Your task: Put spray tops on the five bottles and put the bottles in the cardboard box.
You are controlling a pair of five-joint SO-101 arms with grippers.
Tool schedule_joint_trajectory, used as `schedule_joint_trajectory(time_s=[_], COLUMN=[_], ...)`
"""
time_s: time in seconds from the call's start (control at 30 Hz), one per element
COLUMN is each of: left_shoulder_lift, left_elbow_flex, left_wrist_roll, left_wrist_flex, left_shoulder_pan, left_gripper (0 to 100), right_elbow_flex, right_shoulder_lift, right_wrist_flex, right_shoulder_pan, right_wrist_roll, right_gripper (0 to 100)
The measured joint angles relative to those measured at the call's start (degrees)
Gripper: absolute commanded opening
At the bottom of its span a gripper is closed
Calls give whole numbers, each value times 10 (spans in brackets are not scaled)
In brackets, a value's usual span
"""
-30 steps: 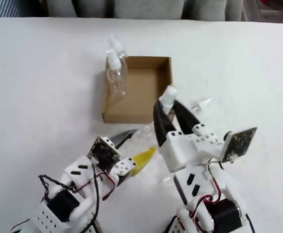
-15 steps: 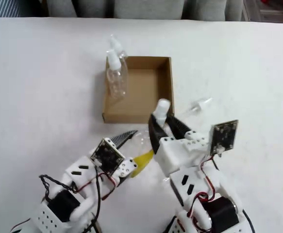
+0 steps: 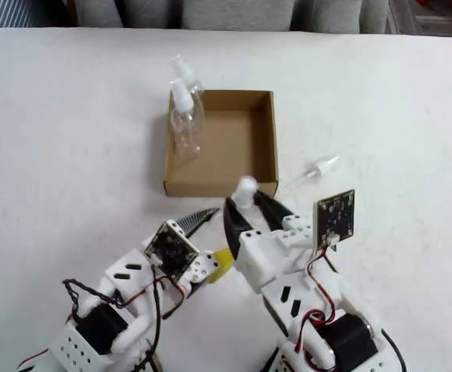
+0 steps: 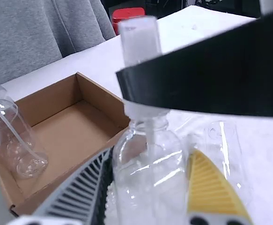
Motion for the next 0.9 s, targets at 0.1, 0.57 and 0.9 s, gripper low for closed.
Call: schedule_joint_trajectory(time_s=[0.1,0.57,0.9], left_shoulder_lift=[0,0,0], left_elbow_flex=[0,0,0], left_wrist_roll=[0,0,0], left_wrist_flex=[0,0,0], left_shoulder_pan=[-1,-1,-1], left_gripper=[22,22,22], right_elbow_flex=[0,-13,-3], right_shoulder_lift=[-4,-86,-86], right_wrist_flex=[1,41,-1], right_shoulder_pan=[29,170,256], right_wrist_roll=[-1,-4,-54], right_gripper=[252,205,16])
